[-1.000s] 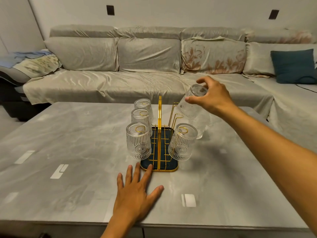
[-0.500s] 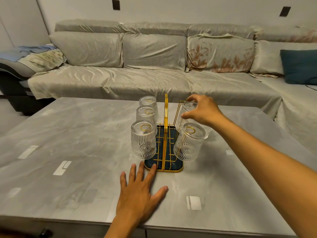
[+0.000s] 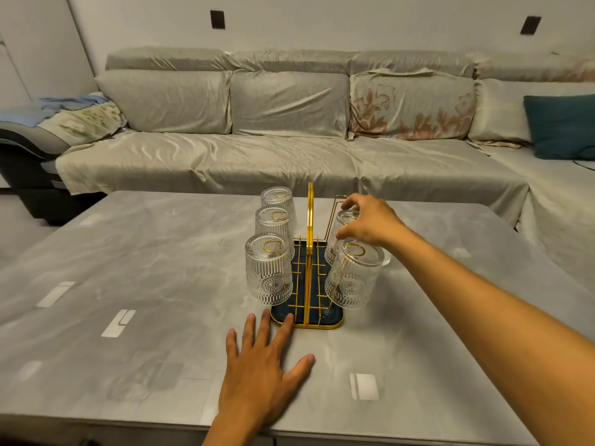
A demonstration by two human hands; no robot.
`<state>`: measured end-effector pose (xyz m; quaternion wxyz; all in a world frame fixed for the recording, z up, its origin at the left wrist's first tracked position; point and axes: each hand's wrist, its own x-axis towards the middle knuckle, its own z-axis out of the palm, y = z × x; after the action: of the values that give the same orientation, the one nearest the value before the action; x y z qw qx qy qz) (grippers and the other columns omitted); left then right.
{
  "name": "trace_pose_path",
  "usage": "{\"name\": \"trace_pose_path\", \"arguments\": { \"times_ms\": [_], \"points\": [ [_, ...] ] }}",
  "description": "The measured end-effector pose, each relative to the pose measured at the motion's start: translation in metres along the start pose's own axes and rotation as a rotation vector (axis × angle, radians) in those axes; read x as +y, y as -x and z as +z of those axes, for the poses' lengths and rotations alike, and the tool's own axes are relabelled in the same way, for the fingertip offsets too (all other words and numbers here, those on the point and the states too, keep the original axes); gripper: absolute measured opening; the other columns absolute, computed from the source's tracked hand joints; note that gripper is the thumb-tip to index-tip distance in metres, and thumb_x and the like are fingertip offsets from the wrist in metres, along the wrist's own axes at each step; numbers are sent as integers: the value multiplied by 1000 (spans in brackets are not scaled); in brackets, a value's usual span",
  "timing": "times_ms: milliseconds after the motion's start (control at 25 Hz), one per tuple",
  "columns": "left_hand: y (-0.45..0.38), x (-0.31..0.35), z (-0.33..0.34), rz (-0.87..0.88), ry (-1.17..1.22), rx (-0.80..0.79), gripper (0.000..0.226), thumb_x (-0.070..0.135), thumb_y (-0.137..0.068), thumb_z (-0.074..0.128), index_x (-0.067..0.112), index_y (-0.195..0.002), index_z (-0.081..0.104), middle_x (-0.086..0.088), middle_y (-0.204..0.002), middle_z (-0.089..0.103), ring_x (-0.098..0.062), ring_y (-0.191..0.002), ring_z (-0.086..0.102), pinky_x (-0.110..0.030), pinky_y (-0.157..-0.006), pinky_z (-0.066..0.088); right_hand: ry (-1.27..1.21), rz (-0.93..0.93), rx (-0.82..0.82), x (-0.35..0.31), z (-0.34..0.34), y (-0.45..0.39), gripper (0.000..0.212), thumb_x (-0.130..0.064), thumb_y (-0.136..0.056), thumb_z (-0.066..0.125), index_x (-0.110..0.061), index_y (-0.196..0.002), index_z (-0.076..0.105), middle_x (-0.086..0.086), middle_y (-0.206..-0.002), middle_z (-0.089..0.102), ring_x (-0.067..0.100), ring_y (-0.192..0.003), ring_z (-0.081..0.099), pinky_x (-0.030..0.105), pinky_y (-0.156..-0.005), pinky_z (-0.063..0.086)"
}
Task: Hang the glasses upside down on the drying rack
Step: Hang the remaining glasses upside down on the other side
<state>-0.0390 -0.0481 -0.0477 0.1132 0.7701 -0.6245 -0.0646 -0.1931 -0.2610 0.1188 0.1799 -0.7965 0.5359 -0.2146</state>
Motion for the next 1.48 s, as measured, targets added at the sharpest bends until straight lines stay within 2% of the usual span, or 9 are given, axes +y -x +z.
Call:
{"name": "trace_pose_path", "arguments": {
  "times_ms": [120, 320, 440, 600, 960, 1040, 1160, 1280, 1480],
  "points": [
    [0, 0, 0, -1, -9, 0, 76, 89, -72, 0, 58, -139, -17, 5, -158, -21, -21, -144, -23, -53, -115, -15, -126, -21, 9, 6, -9, 7, 52, -42, -74, 74, -21, -118, 57, 3, -122, 58, 22, -105, 55, 36, -82, 47],
    [-4, 3, 4, -29, -28, 2, 80, 89, -70, -5, 55, -142, -14, 5, -159, -22, -23, -145, -23, -55, -114, -16, -546, 232, 572, 60, -3, 26, 31, -28, -80, 63, -22, -110, 58, -2, -105, 62, 19, -93, 60, 29, -69, 46],
    [-4, 8, 8, -56, -29, 38, 83, 89, -72, -2, 51, -146, -6, 5, -160, -18, -23, -145, -21, -54, -111, -21, -609, 478, 446, 108, 24, 27, 61, -21, -75, 71, -20, -129, 44, 6, -126, 56, 22, -101, 56, 28, -75, 44],
    [-5, 9, 8, -58, -29, 34, 84, 91, -71, -2, 52, -145, -9, 7, -158, -20, -22, -144, -23, -55, -111, -21, -620, 451, 257, 129, 60, 8, 94, -24, -68, 81, -21, -143, 25, 8, -143, 44, 29, -121, 48, 39, -97, 43],
    [-5, 8, 8, -62, -19, 32, 75, 90, -74, 2, 59, -139, -17, 7, -158, -19, -21, -144, -25, -54, -111, -21, -573, 455, 325, 128, 73, -18, 82, -31, -65, 80, -18, -133, 36, 9, -131, 53, 30, -109, 55, 38, -87, 48],
    [-4, 8, 7, -58, -26, 33, 76, 90, -74, 1, 57, -139, -18, 6, -159, -19, -22, -144, -25, -54, -111, -21, -612, 425, 415, 126, 51, -9, 80, -35, -59, 83, -18, -127, 45, 8, -124, 58, 26, -100, 58, 33, -77, 51],
    [-4, 9, 6, -54, -28, 21, 73, 89, -73, -3, 59, -136, -23, 5, -158, -22, -24, -143, -27, -57, -111, -21, -608, 309, 544, 113, -1, -3, 80, -42, -55, 83, -24, -122, 43, 1, -113, 55, 19, -91, 55, 19, -59, 39],
    [-3, 10, 6, -46, -28, 14, 71, 89, -73, -4, 59, -134, -26, 3, -159, -22, -25, -142, -28, -57, -111, -21, -671, 217, 659, 80, -59, -11, 78, -48, -50, 82, -29, -114, 41, -2, -110, 53, 16, -93, 55, 21, -62, 41],
    [-4, 11, 5, -57, -24, 1, 74, 90, -71, -5, 58, -135, -26, 3, -158, -24, -26, -142, -28, -58, -110, -22, -407, 47, 585, 21, -96, -30, 69, -53, -53, 82, -27, -109, 49, -4, -110, 57, 16, -96, 53, 27, -74, 41]
  ]
}}
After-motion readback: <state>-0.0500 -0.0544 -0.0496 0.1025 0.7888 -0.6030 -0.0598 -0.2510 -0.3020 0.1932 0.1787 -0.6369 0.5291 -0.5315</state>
